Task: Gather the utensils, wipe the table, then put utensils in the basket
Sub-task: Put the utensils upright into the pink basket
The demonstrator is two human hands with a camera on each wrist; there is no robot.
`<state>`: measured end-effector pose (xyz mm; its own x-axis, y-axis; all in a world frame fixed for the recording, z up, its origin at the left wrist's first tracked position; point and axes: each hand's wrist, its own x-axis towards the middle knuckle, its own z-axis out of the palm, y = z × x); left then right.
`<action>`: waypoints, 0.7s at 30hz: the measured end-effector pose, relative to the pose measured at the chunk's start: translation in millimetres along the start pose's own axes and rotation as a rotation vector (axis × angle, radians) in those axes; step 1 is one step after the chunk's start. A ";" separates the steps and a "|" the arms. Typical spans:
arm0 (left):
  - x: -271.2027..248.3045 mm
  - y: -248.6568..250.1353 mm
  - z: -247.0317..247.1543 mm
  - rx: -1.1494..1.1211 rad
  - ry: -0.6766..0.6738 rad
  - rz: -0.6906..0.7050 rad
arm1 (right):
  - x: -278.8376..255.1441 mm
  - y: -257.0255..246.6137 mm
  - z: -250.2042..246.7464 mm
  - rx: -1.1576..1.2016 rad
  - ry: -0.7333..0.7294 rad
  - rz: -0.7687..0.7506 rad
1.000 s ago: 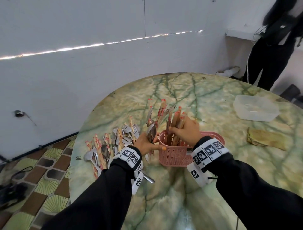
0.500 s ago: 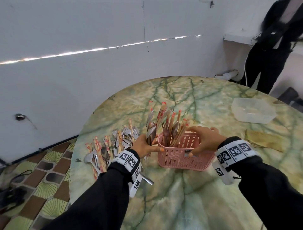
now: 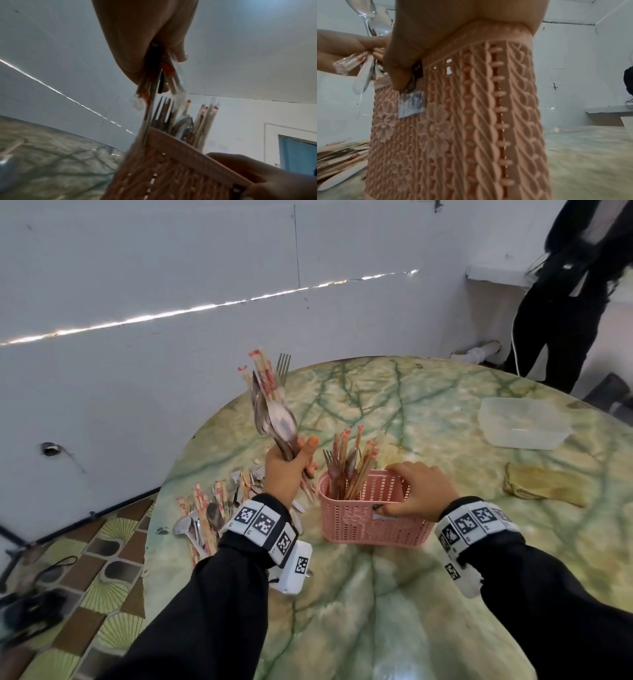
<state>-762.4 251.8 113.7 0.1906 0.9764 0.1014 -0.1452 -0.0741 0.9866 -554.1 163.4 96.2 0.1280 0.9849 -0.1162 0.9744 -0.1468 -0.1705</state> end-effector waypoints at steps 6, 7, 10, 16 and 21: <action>3.0 10.4 17.7 -0.031 0.045 0.075 | -1.0 0.6 -1.1 0.001 -0.010 -0.006; 3.4 11.9 18.2 -0.057 0.056 0.082 | -0.5 0.8 -0.8 0.002 -0.010 -0.008; 4.8 15.4 21.2 -0.119 0.066 0.093 | 0.3 2.1 0.4 0.005 -0.007 -0.017; 0.9 -1.6 38.2 0.012 0.085 0.100 | -2.1 3.0 0.6 0.008 0.011 -0.026; -10.3 -16.1 53.4 0.124 0.149 0.088 | -1.5 3.7 0.0 0.009 0.017 -0.027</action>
<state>-710.2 232.1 103.7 0.0358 0.9835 0.1771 -0.0323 -0.1760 0.9839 -550.7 161.4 95.8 0.1045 0.9900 -0.0951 0.9759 -0.1205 -0.1818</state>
